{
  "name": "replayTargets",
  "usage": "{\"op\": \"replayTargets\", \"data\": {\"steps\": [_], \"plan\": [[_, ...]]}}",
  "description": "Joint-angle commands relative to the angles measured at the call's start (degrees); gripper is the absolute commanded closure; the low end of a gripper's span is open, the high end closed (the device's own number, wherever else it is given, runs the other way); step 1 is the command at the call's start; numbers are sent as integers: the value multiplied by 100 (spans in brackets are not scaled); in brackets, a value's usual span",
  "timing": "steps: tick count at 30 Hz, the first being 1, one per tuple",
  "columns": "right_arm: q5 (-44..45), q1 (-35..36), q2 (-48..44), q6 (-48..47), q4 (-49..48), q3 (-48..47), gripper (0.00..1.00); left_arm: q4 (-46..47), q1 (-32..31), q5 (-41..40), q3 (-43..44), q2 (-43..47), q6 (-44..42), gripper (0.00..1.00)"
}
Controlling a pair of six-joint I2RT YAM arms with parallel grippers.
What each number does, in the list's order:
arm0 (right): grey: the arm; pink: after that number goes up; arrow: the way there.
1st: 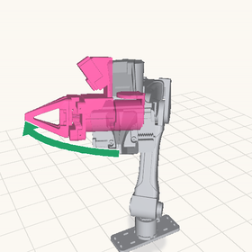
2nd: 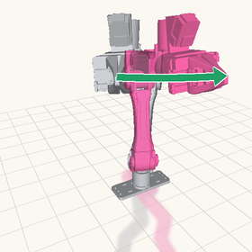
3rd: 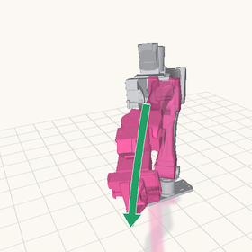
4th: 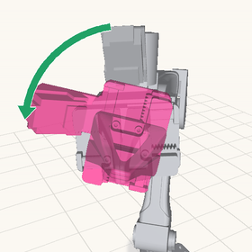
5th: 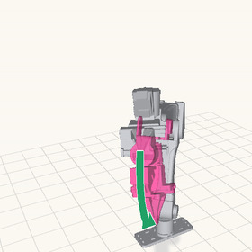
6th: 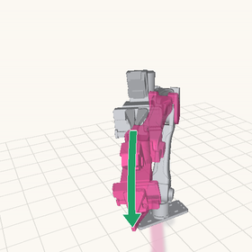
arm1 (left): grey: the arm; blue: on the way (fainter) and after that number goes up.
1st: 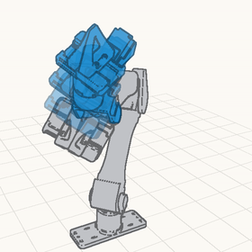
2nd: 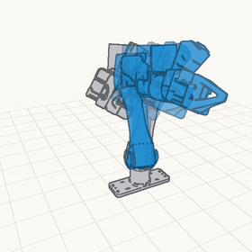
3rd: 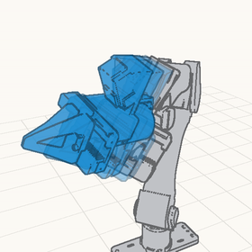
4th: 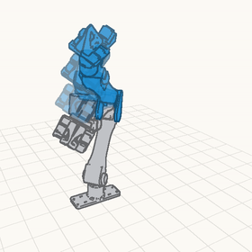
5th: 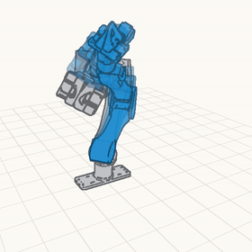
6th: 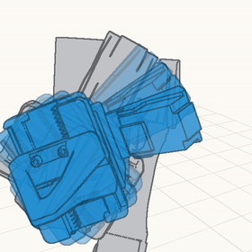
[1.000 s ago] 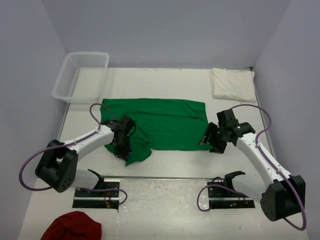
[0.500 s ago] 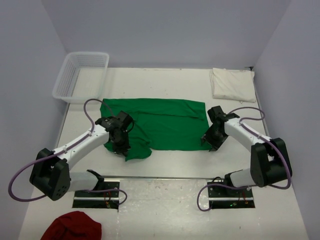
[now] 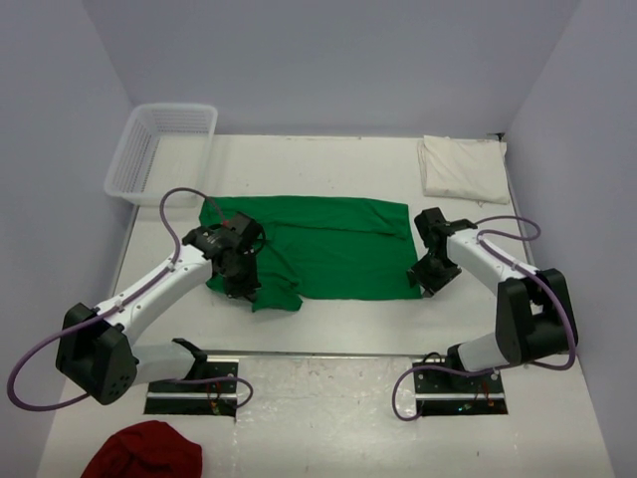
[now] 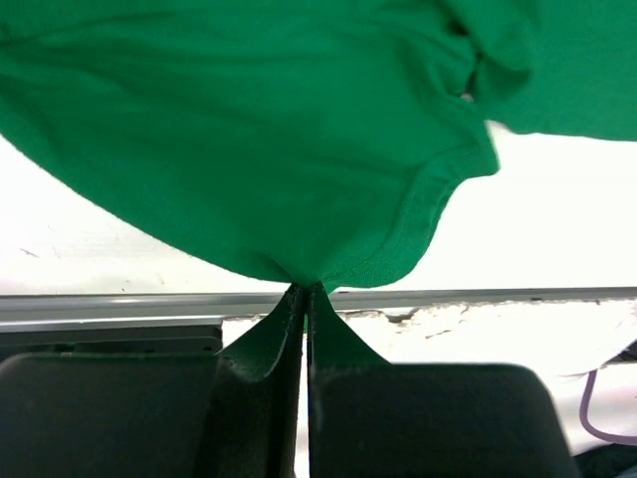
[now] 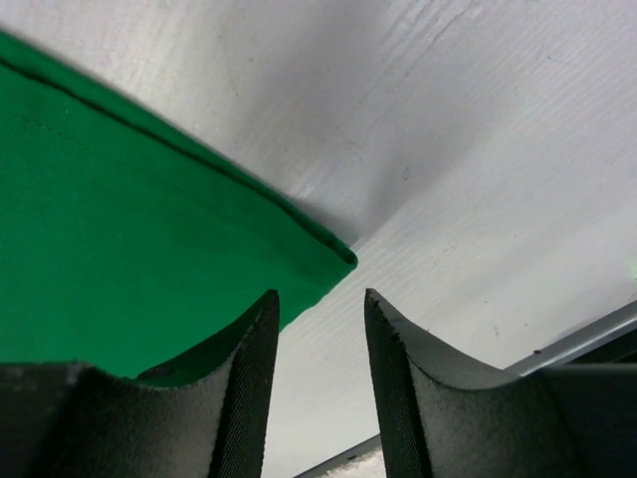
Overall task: Fold and stack the t-shirts
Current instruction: Grap the side of the flattened tshirt closest away from the robot with both arms
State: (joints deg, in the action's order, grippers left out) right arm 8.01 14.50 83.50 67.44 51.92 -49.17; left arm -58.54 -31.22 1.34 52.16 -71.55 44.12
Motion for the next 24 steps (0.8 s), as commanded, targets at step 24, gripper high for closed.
{"op": "replayTargets", "data": {"steps": [24], "plan": [[456, 18, 597, 675, 239, -304, 61, -245, 2, 402, 795, 36, -325, 100]]}}
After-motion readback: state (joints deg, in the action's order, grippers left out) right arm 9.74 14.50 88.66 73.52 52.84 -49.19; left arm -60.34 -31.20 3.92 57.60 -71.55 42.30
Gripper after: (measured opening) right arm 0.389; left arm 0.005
